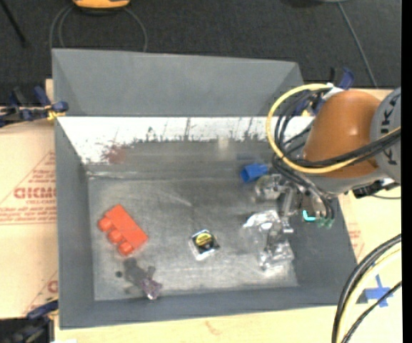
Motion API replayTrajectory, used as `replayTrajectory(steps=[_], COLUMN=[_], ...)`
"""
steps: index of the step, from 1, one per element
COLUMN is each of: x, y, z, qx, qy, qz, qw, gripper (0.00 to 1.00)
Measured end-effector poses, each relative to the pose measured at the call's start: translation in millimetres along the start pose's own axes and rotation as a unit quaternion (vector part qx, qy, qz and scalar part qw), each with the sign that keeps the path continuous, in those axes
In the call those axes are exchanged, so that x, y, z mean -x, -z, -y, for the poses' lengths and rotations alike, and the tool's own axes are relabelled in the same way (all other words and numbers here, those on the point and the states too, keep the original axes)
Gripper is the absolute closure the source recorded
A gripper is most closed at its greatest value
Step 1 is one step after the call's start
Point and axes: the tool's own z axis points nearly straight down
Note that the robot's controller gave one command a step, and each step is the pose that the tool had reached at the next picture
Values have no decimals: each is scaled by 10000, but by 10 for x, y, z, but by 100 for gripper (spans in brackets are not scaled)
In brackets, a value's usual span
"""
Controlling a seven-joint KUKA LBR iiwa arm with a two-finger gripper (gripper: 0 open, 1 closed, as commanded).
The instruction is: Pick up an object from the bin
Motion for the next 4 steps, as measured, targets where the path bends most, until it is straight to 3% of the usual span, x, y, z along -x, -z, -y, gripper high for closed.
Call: replayTrajectory(steps=[1,2,3,4], x=[-42,-179,-172,-124], y=[-492,-453,-451,953], z=[235,389,369,676], qx=[2,37,48,-28], qy=[-189,288,302,2414], qz=[59,37,43,59], qw=[9998,9996,9995,9704], gripper=[0,0,100,100])
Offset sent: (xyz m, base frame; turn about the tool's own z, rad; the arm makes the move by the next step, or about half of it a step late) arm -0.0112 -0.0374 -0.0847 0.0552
